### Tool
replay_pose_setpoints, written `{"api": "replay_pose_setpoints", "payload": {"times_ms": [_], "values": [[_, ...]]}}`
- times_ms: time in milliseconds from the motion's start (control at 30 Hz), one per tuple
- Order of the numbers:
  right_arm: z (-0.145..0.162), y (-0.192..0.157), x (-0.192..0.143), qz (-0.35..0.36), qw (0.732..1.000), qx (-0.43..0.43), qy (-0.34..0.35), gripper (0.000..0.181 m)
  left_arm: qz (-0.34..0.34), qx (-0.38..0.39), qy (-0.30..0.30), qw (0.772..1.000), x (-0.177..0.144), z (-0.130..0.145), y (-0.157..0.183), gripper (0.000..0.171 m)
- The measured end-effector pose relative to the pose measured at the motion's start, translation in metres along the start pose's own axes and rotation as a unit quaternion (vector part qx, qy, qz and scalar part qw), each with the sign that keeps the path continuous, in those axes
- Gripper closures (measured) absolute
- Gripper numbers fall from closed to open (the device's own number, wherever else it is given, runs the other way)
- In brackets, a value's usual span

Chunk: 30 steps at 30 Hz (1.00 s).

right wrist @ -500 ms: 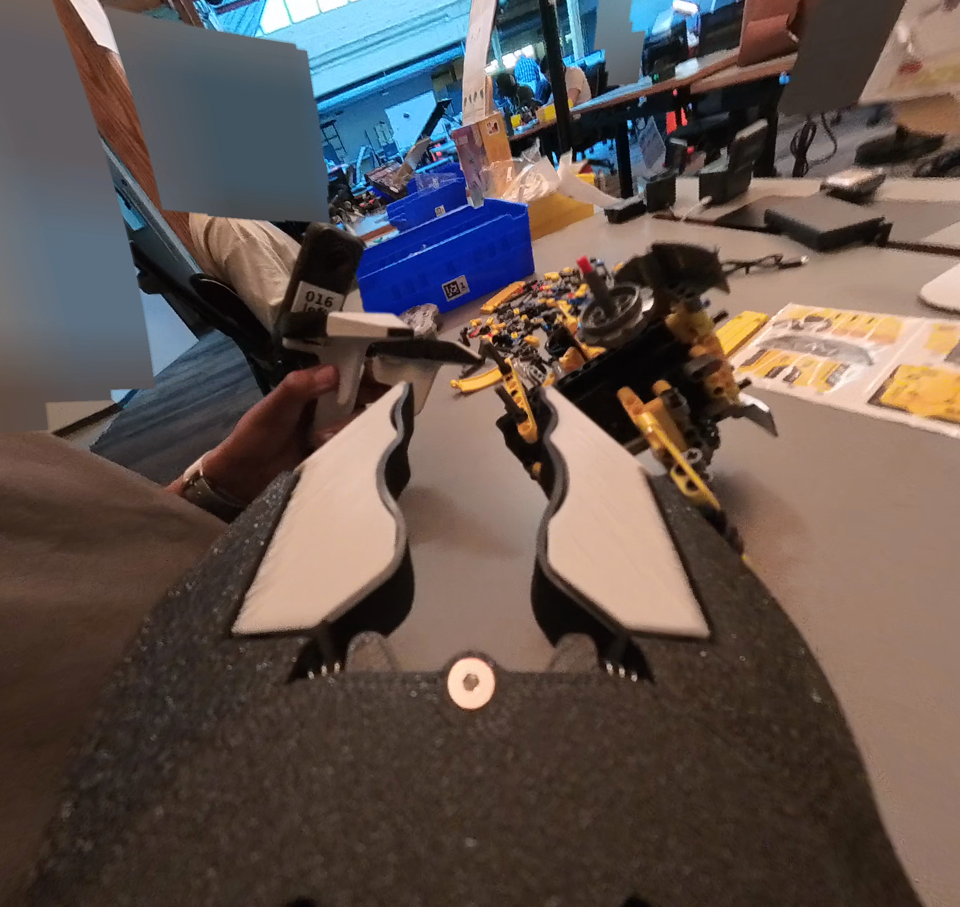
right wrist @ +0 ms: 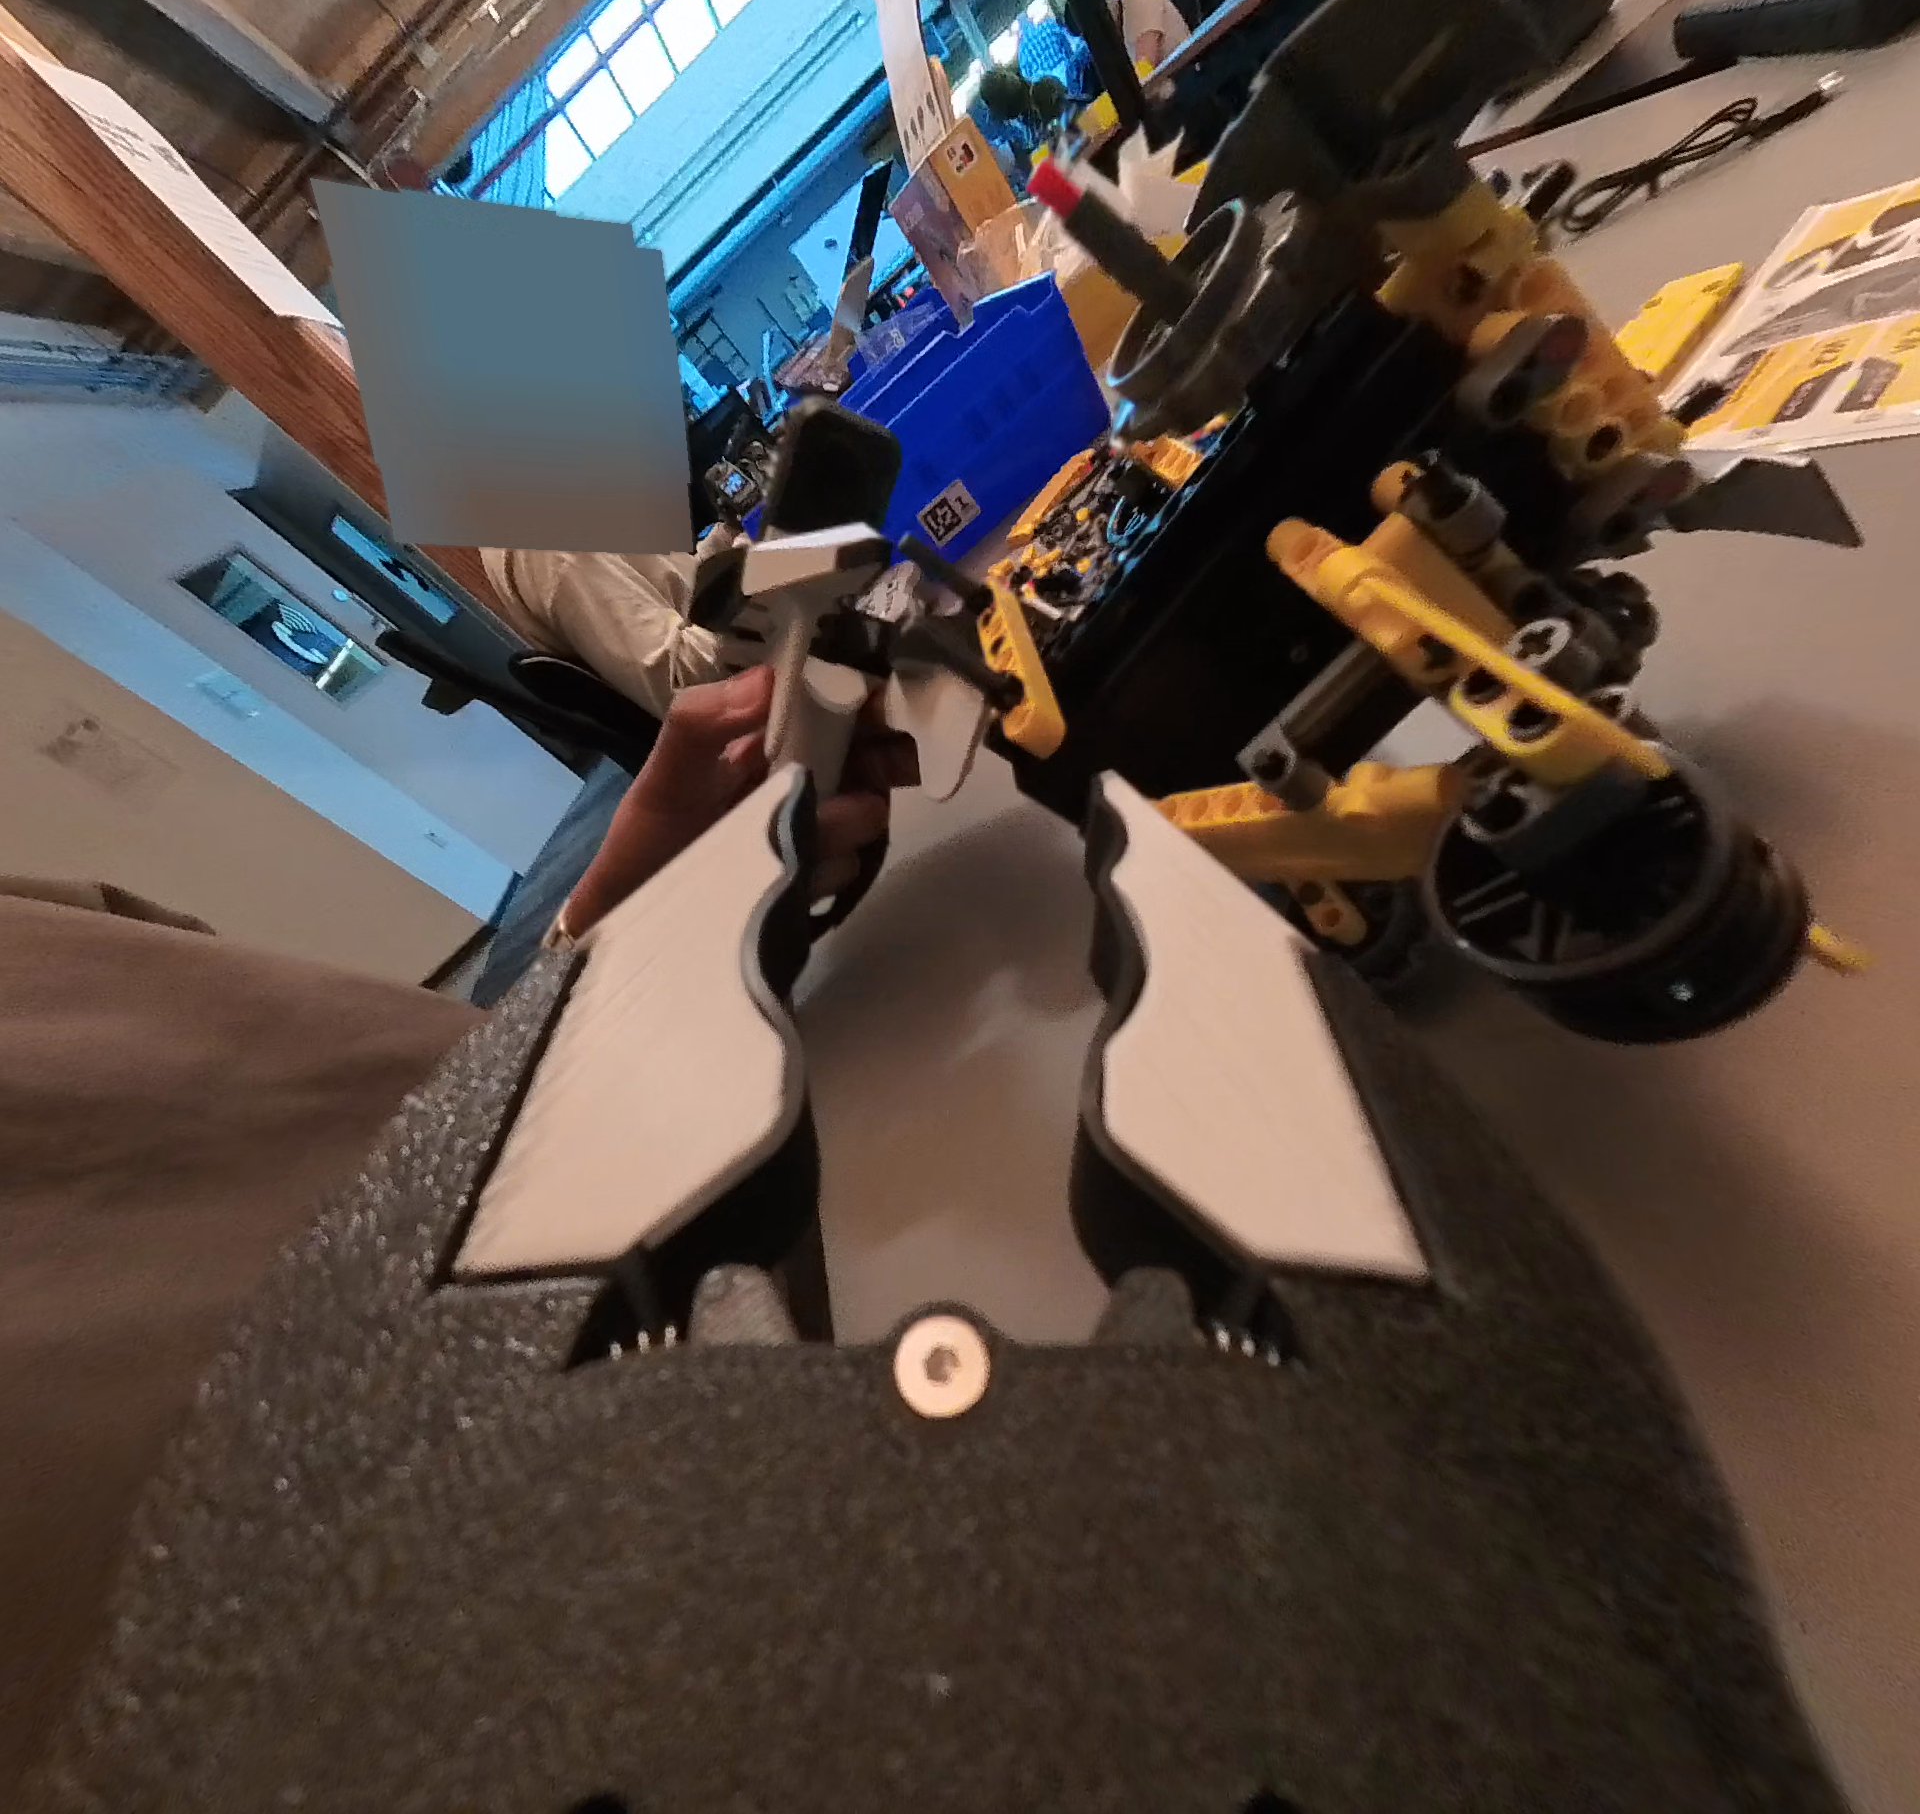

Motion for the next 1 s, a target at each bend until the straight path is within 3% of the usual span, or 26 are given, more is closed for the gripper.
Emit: {"api": "replay_pose_setpoints", "payload": {"times_ms": [200,433,667,1000], "values": [[-0.011,0.01,0.002,0.005,1.0,0.016,0.013,0.13,0.03,-0.036,-0.006,0.999,0.005,0.001,-0.009,0.134],[-0.021,0.019,-0.005,0.018,0.999,0.026,0.006,0.129,0.078,-0.035,-0.07,0.994,0.024,0.017,0.003,0.141],[-0.02,0.016,-0.011,-0.047,0.995,0.084,-0.034,0.126,0.107,-0.056,-0.094,0.988,0.034,0.023,0.011,0.131],[-0.026,0.022,-0.009,-0.025,0.994,0.094,-0.051,0.131,0.078,-0.049,-0.073,0.993,0.036,0.014,0.009,0.127]]}}
Point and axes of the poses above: each gripper's, where its closed fingertips meet, x out along the fingers, z out of its underside, y = z × x across the jaws, the point moved 4 cm from there along -x, back along the fingers, and after that the axes turned 9 degrees about x, right-handed, at the moved point
